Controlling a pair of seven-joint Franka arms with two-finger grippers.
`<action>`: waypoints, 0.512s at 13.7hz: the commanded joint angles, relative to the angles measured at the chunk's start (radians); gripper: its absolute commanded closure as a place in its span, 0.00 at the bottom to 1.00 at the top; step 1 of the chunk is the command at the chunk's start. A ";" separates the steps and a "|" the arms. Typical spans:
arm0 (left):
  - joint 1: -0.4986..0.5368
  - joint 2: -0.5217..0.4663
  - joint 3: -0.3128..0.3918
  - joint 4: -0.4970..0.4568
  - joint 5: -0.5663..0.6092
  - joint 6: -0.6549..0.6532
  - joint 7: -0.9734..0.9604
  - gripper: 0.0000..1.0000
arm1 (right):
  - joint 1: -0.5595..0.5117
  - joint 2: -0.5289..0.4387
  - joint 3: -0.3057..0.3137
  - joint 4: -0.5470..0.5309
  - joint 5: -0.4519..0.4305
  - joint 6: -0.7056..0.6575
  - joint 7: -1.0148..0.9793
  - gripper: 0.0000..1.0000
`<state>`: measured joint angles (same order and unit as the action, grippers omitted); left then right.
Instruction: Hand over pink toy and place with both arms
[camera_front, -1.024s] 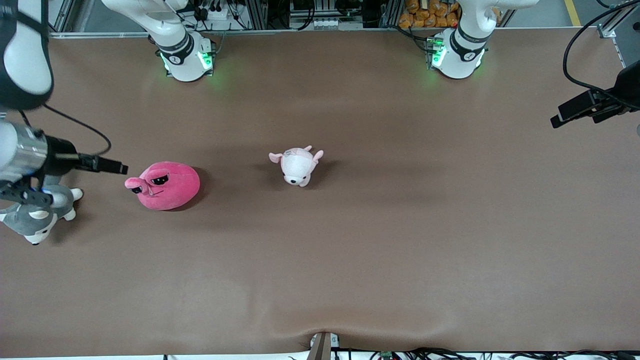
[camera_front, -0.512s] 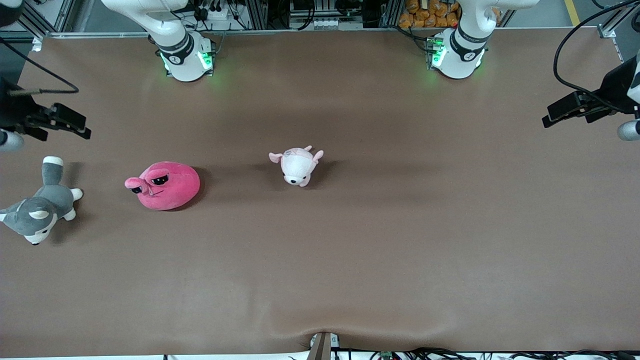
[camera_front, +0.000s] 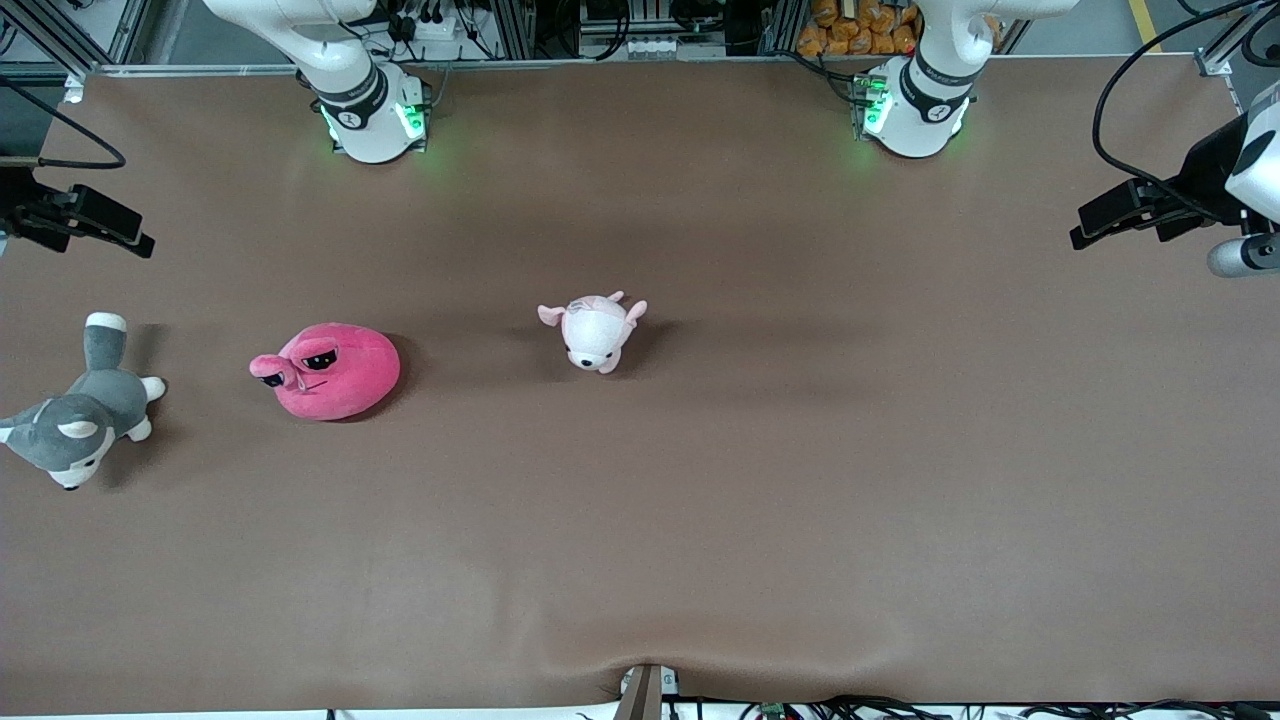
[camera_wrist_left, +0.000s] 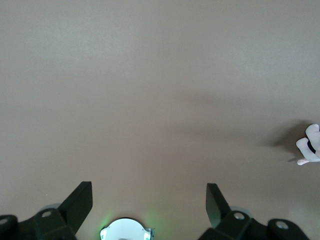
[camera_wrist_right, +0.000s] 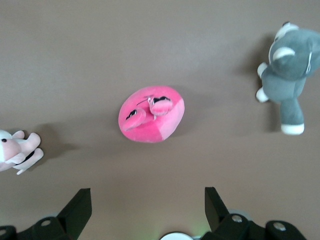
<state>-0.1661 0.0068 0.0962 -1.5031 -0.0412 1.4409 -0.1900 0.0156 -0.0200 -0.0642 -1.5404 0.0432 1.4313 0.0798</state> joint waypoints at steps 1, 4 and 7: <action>-0.003 -0.030 -0.021 -0.026 0.029 0.010 0.001 0.00 | -0.006 -0.032 0.007 -0.032 0.024 0.000 0.032 0.00; -0.004 -0.030 -0.021 -0.023 0.029 0.012 0.001 0.00 | -0.002 -0.028 0.009 -0.032 0.023 0.015 0.028 0.00; 0.000 -0.031 -0.021 -0.022 0.029 0.010 0.001 0.00 | 0.003 -0.028 0.009 -0.030 0.020 0.018 0.026 0.00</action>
<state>-0.1658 0.0043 0.0789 -1.5031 -0.0384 1.4420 -0.1900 0.0179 -0.0206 -0.0601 -1.5432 0.0524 1.4363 0.0911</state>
